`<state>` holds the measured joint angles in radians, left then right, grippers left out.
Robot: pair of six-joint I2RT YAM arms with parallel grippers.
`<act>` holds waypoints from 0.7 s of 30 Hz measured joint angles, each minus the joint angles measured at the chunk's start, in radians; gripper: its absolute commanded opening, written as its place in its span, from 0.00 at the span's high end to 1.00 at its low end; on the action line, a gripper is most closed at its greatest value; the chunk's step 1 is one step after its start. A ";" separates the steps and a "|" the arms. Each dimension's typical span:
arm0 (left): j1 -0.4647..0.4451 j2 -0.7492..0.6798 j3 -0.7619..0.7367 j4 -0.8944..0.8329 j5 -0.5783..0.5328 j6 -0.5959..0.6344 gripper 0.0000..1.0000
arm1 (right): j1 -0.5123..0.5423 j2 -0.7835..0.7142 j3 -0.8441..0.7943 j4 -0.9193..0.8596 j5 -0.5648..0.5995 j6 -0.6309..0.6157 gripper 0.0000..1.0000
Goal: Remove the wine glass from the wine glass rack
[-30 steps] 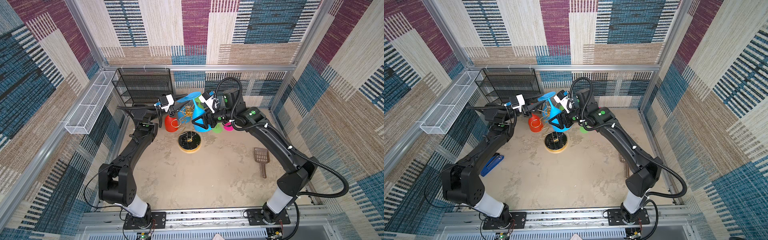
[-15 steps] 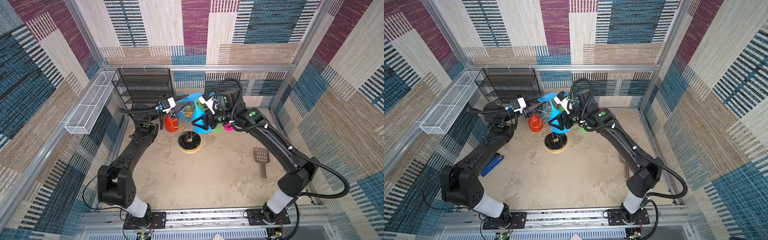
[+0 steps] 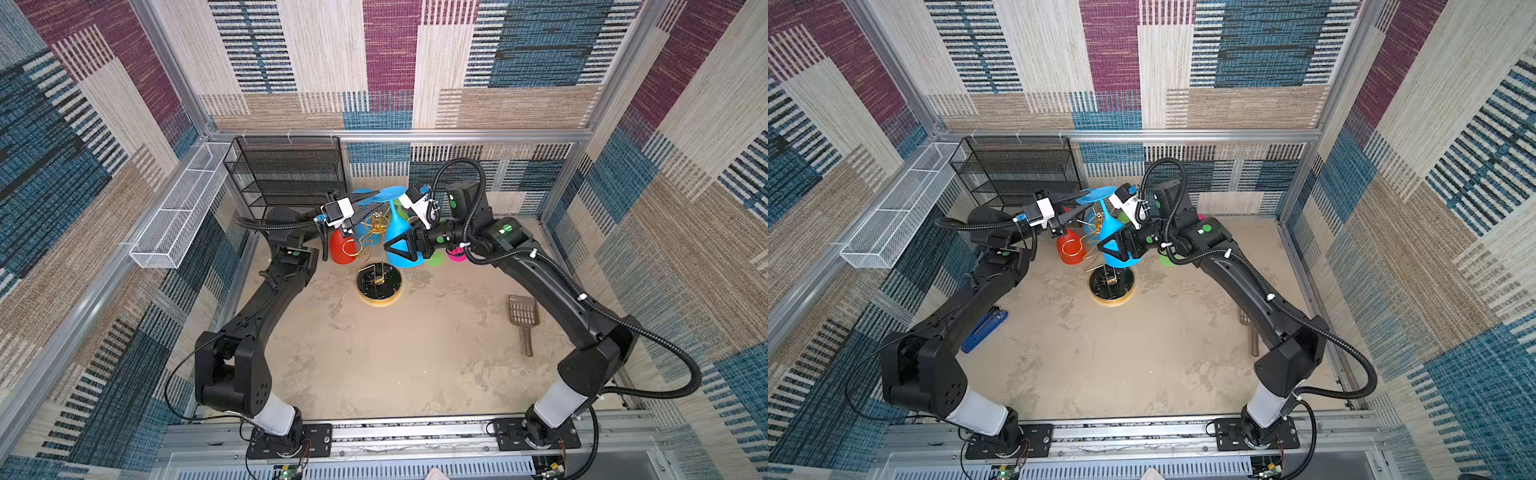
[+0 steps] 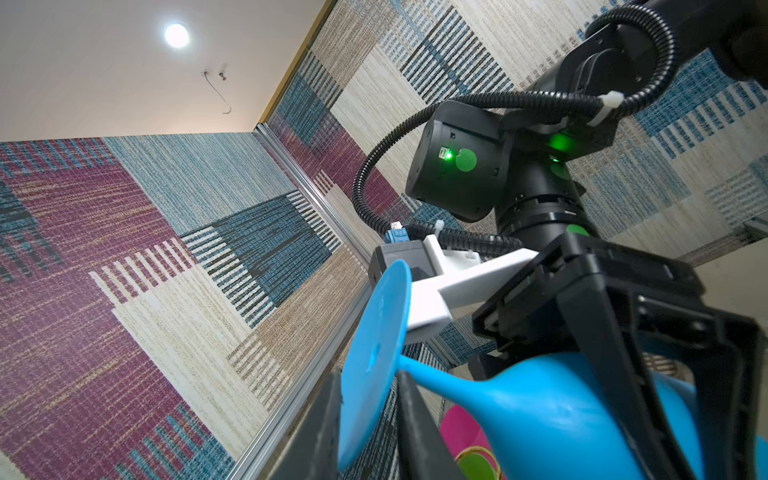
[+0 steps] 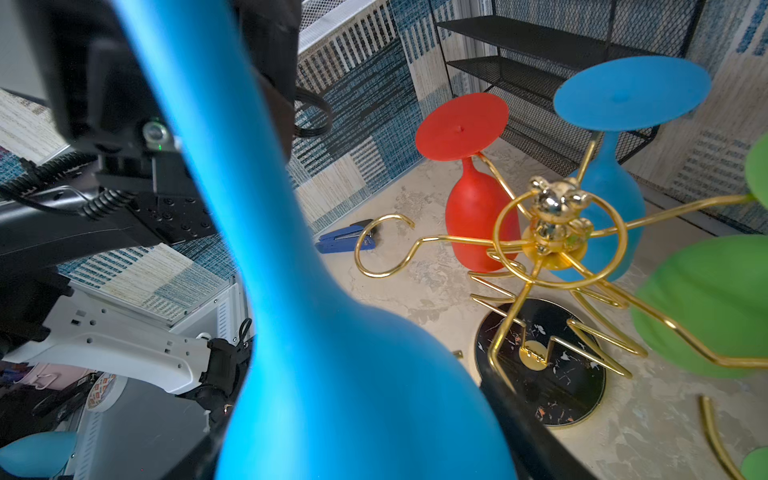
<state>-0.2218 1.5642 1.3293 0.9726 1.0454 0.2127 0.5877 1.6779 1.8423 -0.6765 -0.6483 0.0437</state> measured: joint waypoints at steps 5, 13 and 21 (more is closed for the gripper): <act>0.000 0.000 -0.005 -0.002 0.011 0.055 1.00 | -0.003 -0.014 -0.014 -0.008 -0.022 0.023 0.53; -0.001 -0.003 -0.016 -0.005 0.014 0.071 1.00 | -0.002 -0.027 -0.032 -0.016 -0.025 0.034 0.26; -0.003 -0.023 -0.032 -0.005 -0.013 0.069 1.00 | -0.002 -0.080 -0.062 0.034 0.003 0.051 0.07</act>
<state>-0.2249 1.5414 1.2972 0.9680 1.0321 0.2821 0.5858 1.5978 1.7802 -0.6430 -0.6456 0.0944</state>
